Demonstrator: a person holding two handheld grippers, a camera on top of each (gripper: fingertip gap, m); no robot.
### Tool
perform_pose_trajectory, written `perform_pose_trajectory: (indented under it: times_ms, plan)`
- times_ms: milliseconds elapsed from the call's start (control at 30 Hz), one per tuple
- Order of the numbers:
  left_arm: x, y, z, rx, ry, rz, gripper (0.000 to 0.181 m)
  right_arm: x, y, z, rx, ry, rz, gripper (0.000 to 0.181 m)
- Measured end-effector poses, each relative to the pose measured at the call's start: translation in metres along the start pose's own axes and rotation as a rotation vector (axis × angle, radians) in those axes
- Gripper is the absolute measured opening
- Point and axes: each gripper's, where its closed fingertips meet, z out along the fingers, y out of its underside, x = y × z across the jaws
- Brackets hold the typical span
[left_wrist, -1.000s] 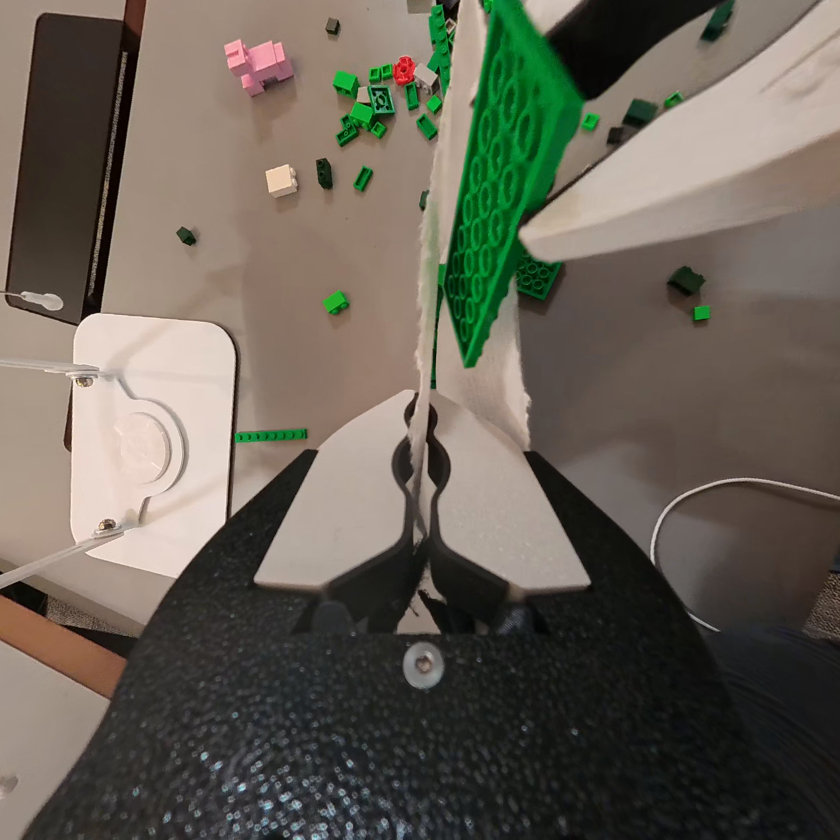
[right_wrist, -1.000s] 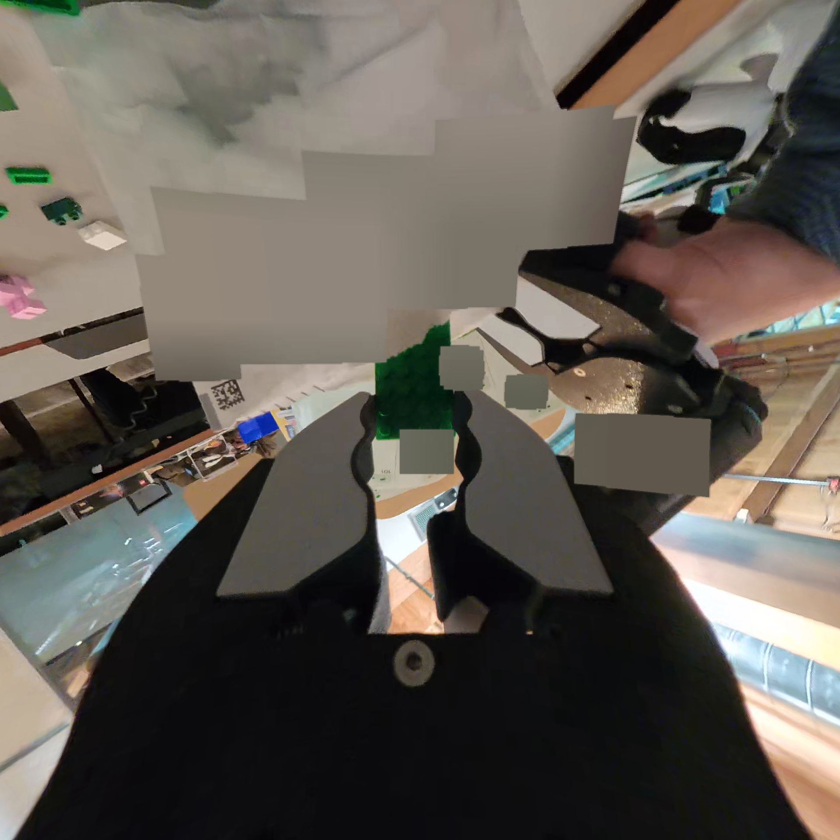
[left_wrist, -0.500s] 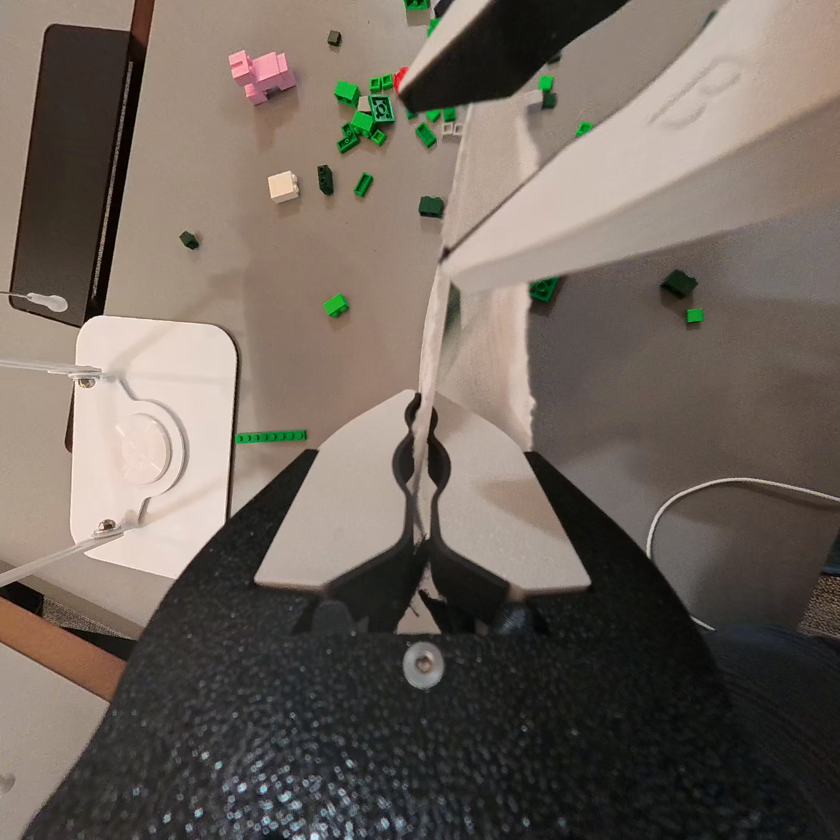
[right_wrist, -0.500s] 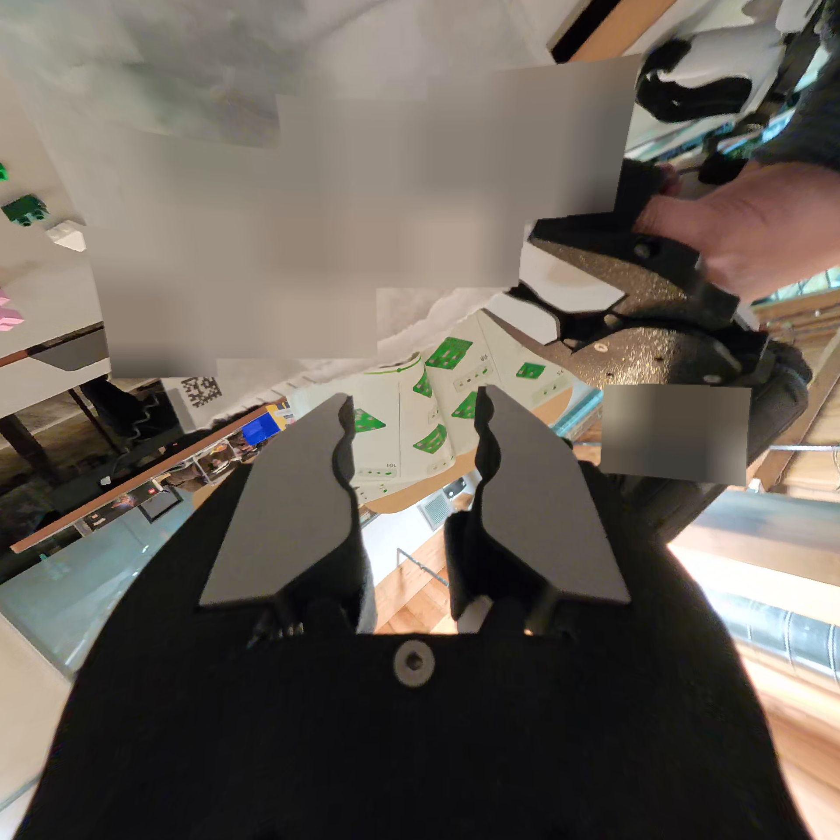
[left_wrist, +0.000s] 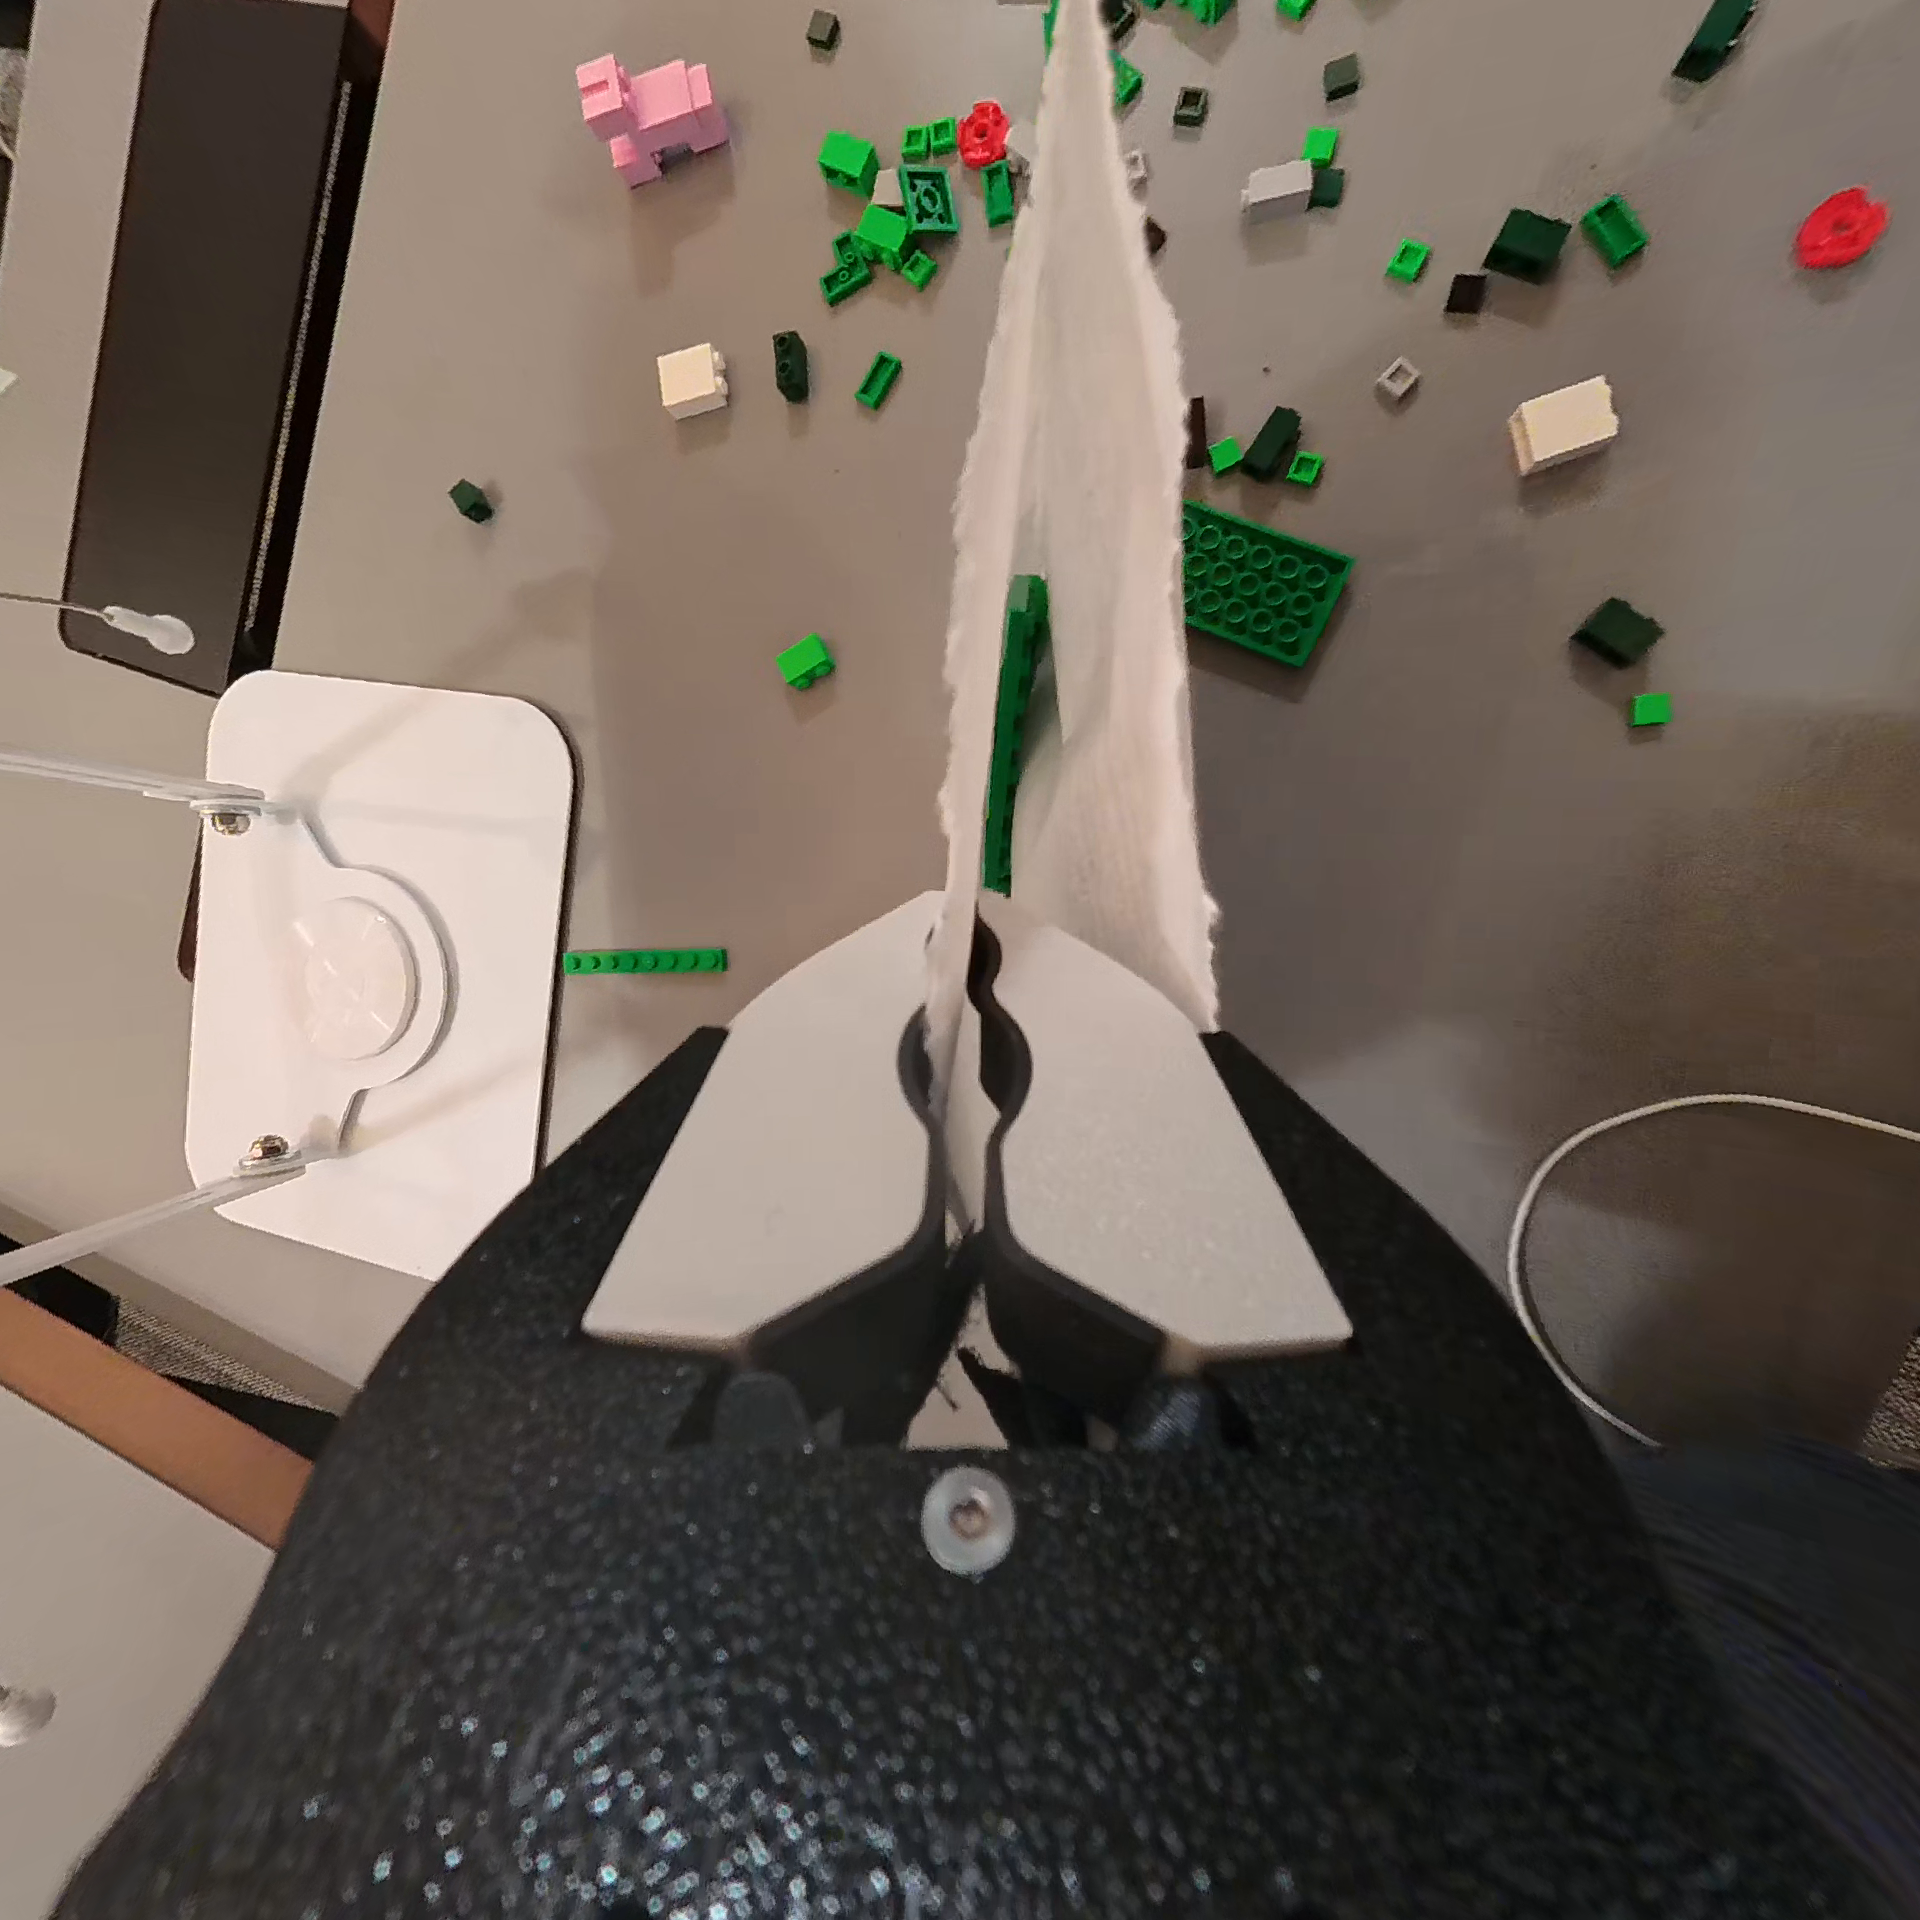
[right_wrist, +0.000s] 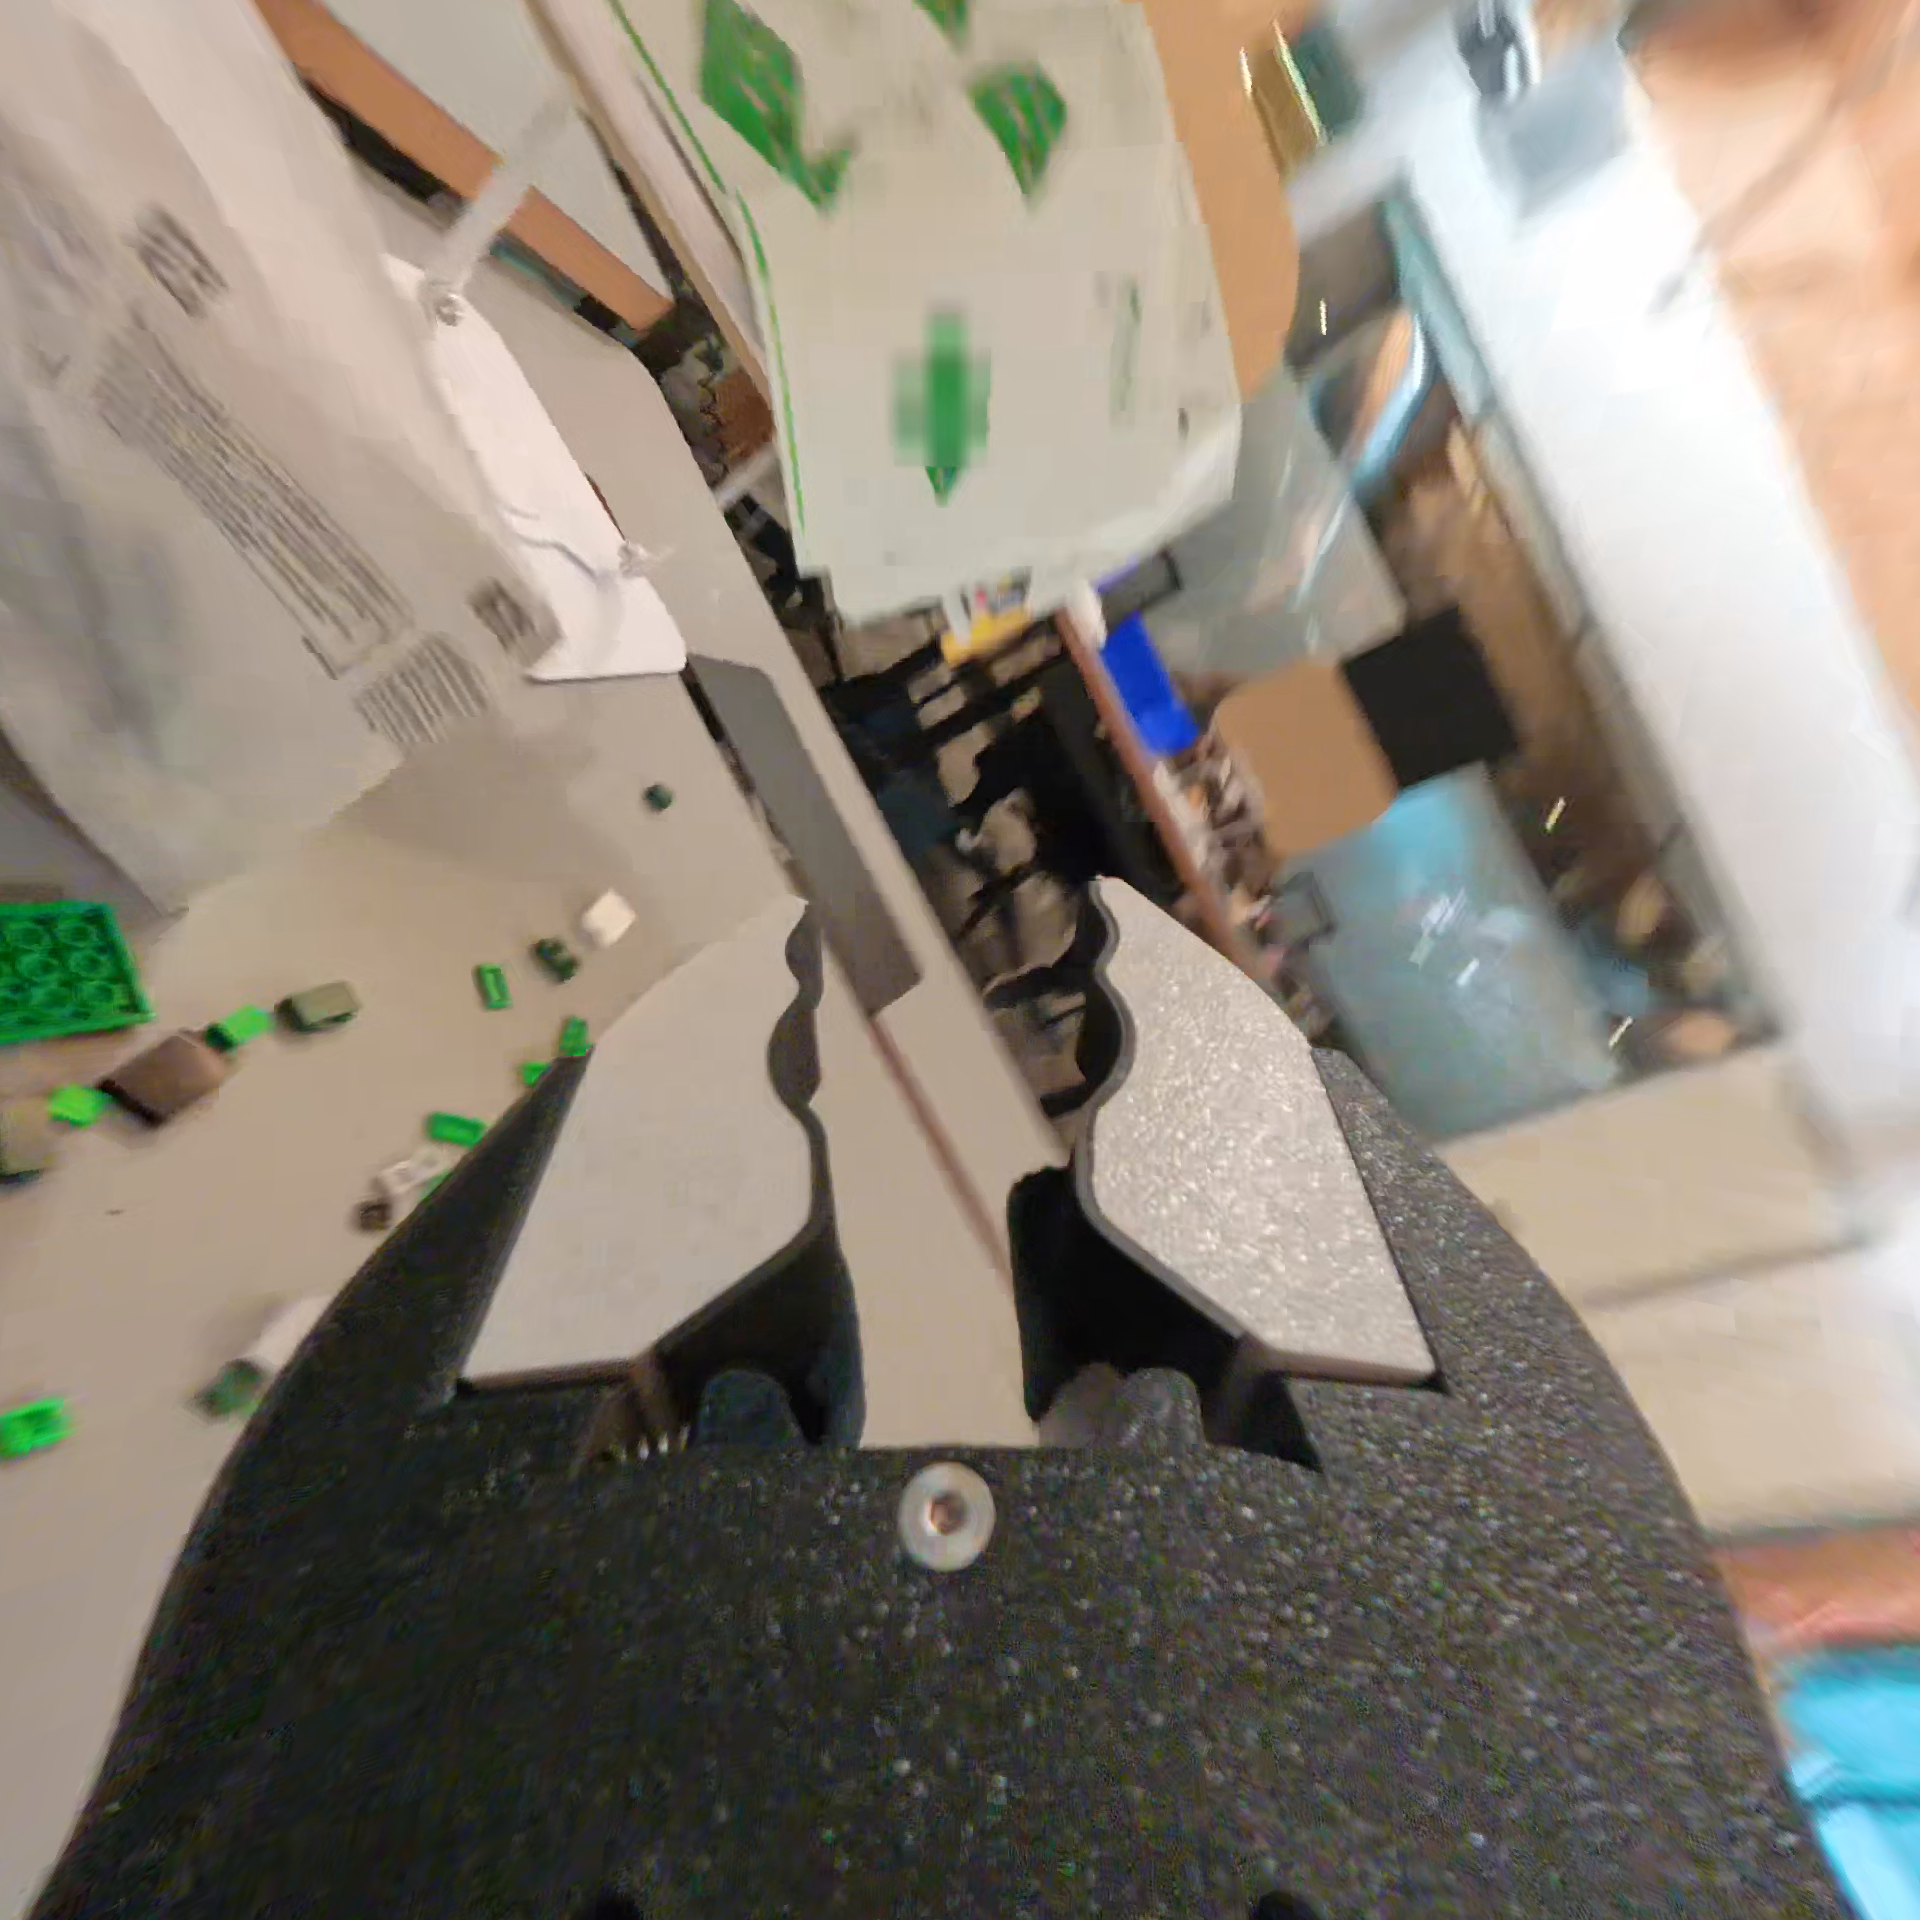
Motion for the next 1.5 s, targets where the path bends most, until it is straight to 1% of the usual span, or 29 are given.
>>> perform_pose_trajectory:
  times_ms: [100,233,333,433,600,833,933,1000,1033,1067,1133,1200,1300,1400,1500]
  plan:
    - [-0.002,0.001,0.000,-0.009,-0.017,-0.003,0.000,-0.016,0.051,-0.003,-0.068,-0.022,0.326,0.047]
    - [-0.005,0.004,0.000,-0.019,-0.030,-0.006,0.000,-0.022,0.102,-0.004,-0.089,-0.001,0.625,0.046]
    - [-0.006,0.006,0.000,-0.034,-0.041,-0.011,0.000,-0.026,0.121,-0.002,-0.077,-0.043,0.824,0.046]
    - [-0.008,0.008,0.000,-0.045,-0.049,-0.022,0.000,-0.029,0.133,-0.003,-0.082,-0.098,0.931,0.052]
    - [-0.010,0.011,0.004,-0.070,-0.052,-0.028,0.000,-0.027,0.149,-0.007,-0.117,-0.093,0.944,0.054]
    - [-0.011,0.012,0.004,-0.073,-0.057,-0.033,0.000,-0.027,0.148,-0.007,-0.105,-0.100,0.904,0.057]
    - [-0.012,0.014,0.004,-0.074,-0.060,-0.038,0.000,-0.035,0.147,-0.007,-0.101,-0.146,0.859,0.053]
    - [-0.013,0.014,0.004,-0.073,-0.059,-0.041,0.000,-0.047,0.139,-0.009,-0.064,-0.251,0.814,0.031]
    - [-0.013,0.014,0.004,-0.072,-0.059,-0.041,0.000,-0.052,0.134,-0.010,-0.038,-0.293,0.786,0.023]
    - [-0.013,0.014,0.004,-0.071,-0.058,-0.042,0.000,-0.054,0.132,-0.011,-0.028,-0.305,0.765,0.021]
    - [-0.013,0.015,0.004,-0.068,-0.056,-0.043,0.000,-0.063,0.130,-0.013,-0.031,-0.361,0.727,0.022]
    - [-0.013,0.015,0.004,-0.065,-0.053,-0.045,0.000,-0.076,0.131,-0.016,-0.067,-0.448,0.701,0.029]
    - [-0.013,0.015,0.004,-0.064,-0.051,-0.044,0.000,-0.098,0.128,-0.026,-0.093,-0.616,0.705,0.035]
    - [-0.012,0.014,0.004,-0.064,-0.048,-0.040,0.000,-0.118,0.121,-0.038,-0.086,-0.774,0.693,0.036]
    - [-0.010,0.012,0.004,-0.062,-0.046,-0.030,0.000,-0.135,0.115,-0.040,-0.105,-0.853,0.657,0.035]
